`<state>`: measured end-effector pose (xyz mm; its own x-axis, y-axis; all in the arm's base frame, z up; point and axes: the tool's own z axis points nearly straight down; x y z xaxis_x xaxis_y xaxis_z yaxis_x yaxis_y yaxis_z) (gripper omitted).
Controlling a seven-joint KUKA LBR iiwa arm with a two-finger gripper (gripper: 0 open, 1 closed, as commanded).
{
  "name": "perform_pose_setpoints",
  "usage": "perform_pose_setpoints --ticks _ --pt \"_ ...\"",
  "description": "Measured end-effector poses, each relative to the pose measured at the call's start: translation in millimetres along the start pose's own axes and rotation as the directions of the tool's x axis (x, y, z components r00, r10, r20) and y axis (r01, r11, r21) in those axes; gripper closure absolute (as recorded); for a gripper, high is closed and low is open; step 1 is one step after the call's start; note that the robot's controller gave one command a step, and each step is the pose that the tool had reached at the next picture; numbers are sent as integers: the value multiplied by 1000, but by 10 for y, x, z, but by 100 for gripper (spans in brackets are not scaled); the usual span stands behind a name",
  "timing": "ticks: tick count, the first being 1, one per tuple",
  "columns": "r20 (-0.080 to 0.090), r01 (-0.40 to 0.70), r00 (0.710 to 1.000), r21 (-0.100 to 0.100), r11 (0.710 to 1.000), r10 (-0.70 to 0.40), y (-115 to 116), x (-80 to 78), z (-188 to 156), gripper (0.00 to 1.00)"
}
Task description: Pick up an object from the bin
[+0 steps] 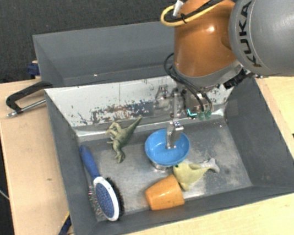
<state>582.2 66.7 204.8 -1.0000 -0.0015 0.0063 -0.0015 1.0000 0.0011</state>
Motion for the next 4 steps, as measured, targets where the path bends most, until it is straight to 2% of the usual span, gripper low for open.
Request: perform_pose_setpoints --ticks 1,3,4 --pt "27 227 973 4 974 -227 -28 174 998 0" --pt "24 227 974 3 974 -227 -29 181 1018 0" --pt "15 30 999 -3 1000 -30 -123 -112 1154 0"
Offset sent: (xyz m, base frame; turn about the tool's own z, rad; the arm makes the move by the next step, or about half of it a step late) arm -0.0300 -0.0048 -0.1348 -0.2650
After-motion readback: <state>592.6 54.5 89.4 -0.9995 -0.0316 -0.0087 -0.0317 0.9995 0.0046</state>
